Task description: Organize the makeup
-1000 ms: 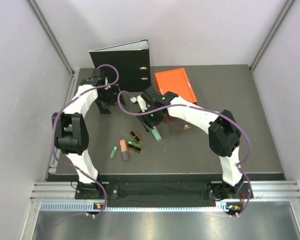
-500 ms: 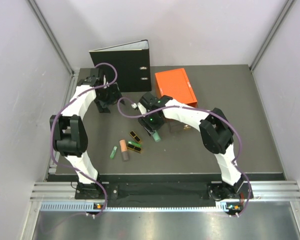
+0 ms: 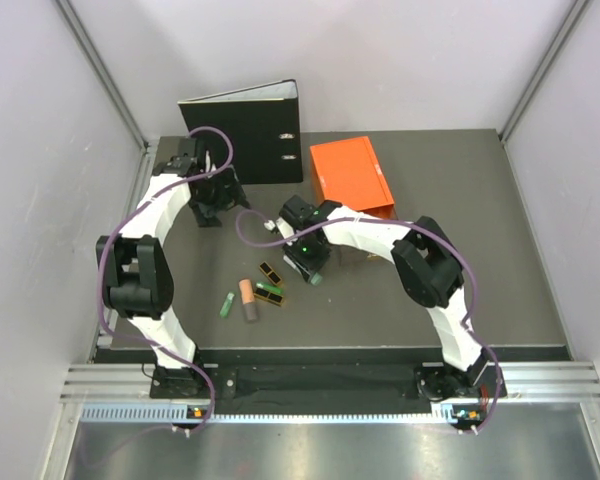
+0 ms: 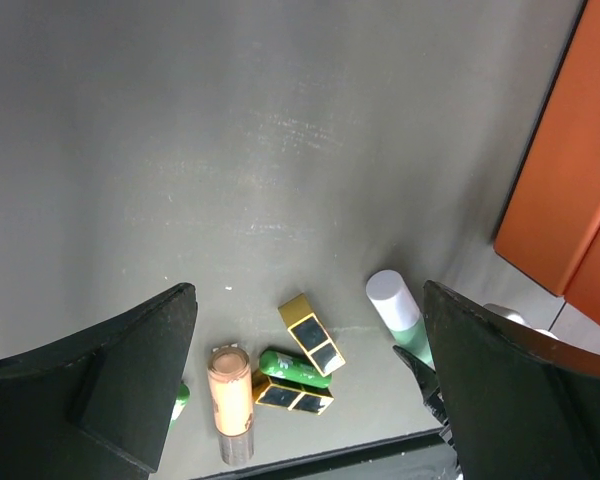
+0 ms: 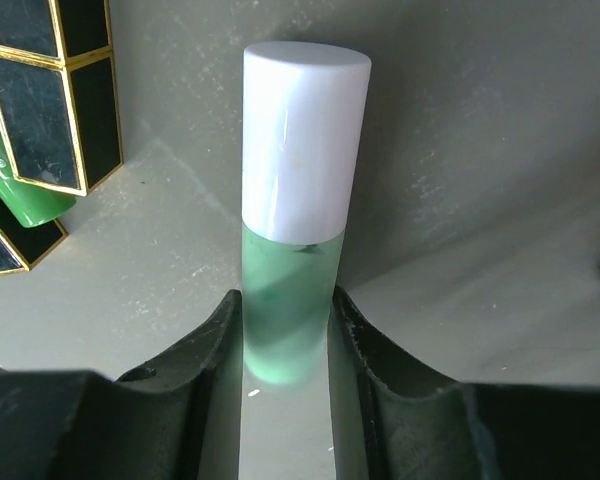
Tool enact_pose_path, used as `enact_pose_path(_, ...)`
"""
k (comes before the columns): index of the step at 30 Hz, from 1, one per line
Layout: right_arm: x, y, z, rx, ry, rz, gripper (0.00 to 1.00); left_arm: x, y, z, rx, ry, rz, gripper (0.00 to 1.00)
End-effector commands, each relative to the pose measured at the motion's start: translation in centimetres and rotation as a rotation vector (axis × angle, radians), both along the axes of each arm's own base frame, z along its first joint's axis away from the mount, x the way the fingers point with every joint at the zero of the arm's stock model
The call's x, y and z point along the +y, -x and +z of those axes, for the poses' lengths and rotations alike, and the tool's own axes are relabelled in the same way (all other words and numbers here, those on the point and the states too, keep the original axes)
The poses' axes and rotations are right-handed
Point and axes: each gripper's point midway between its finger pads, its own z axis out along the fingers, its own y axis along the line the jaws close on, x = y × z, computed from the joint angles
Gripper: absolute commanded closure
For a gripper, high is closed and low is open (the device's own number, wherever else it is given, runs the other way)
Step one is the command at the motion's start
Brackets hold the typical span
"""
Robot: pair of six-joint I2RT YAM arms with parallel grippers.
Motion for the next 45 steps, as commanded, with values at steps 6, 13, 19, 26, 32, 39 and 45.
enact_pose_path(6,2.6,0.2,4.9,-0.105,-0.117,0.077,1.0,-0.2,-0.2,1.6,-0.064,0.026,-0.007,0.01)
enact_pose_path(13,4.7,0.7,13.0,-0.189,-0.299,0.128,1.0,-0.5,0.0,1.2,-0.062,0.039,-0.014,0.01)
enact_pose_path(19,4.5,1.2,19.2,-0.27,-0.394,0.162,1.0,-0.7,-0.3,0.8,-0.061,0.053,-0.021,0.01)
enact_pose_path(26,1.1,0.0,23.1,-0.467,-0.346,0.196,0.99,-1.0,-0.9,0.4,-0.058,0.07,-0.023,0.01)
enact_pose_path(32,-3.8,-1.8,23.0,-0.613,-0.23,0.204,1.0,-1.4,-1.5,0.5,-0.058,0.084,-0.035,0.01)
enact_pose_path(39,-9.8,-3.2,24.3,-0.808,-0.184,0.173,1.0,-1.6,-2.2,0.4,-0.055,0.094,-0.055,0.01)
enact_pose_path(45,-13.9,-4.9,23.0,-0.811,-0.106,0.129,1.0,-2.0,-2.5,0.2,-0.051,0.112,-0.073,0.01)
